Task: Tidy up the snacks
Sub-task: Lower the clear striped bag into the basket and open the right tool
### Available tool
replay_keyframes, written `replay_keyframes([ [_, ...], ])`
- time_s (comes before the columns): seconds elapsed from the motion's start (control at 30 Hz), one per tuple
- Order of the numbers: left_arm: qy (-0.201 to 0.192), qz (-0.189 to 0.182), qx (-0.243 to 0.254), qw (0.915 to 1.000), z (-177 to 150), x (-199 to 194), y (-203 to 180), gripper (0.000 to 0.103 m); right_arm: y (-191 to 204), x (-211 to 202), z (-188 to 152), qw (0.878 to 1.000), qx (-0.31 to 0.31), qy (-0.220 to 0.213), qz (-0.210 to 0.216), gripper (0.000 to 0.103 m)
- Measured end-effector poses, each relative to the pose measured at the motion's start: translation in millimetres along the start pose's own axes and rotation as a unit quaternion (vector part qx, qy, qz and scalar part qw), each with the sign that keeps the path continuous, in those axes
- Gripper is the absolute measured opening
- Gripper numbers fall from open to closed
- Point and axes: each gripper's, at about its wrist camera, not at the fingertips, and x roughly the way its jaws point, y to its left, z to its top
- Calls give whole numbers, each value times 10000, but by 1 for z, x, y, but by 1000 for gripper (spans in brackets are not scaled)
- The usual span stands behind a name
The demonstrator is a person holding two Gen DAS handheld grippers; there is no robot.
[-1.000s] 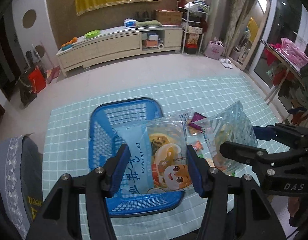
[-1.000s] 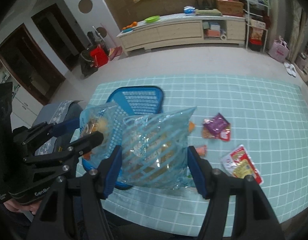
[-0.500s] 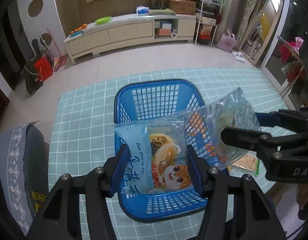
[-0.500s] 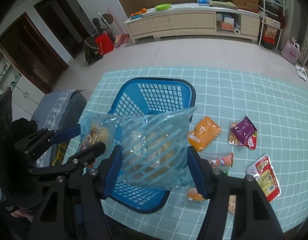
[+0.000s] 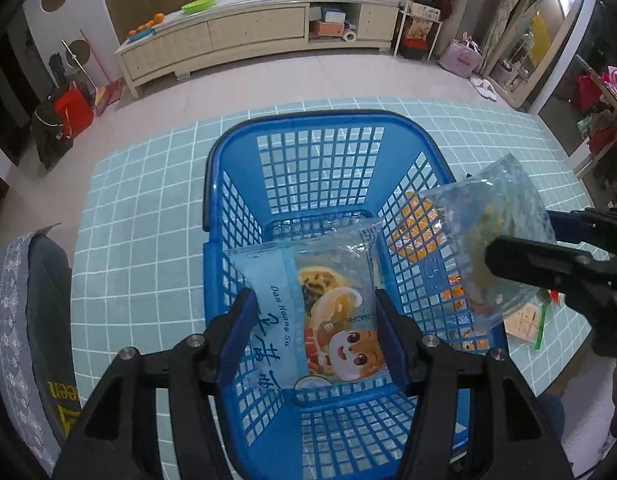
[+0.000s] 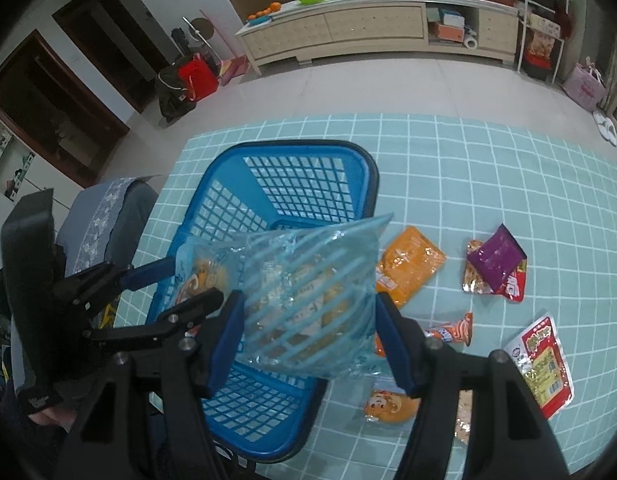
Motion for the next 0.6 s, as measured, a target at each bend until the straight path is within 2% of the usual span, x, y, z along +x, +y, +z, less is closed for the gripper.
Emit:
replay_keyframes([
  [0.13, -73, 189, 14, 9998, 3, -1, -1, 64, -1, -3, -1, 10000, 0, 19, -20, 69],
  [0.37, -186, 139, -133, 9996, 0, -18, 11, 65, 6, -12, -3, 10000, 4, -9, -36, 69],
  [0.6, -387, 171, -202, 9989, -8, -49, 30, 65, 36, -17, 5, 9999, -128, -67, -41, 69],
])
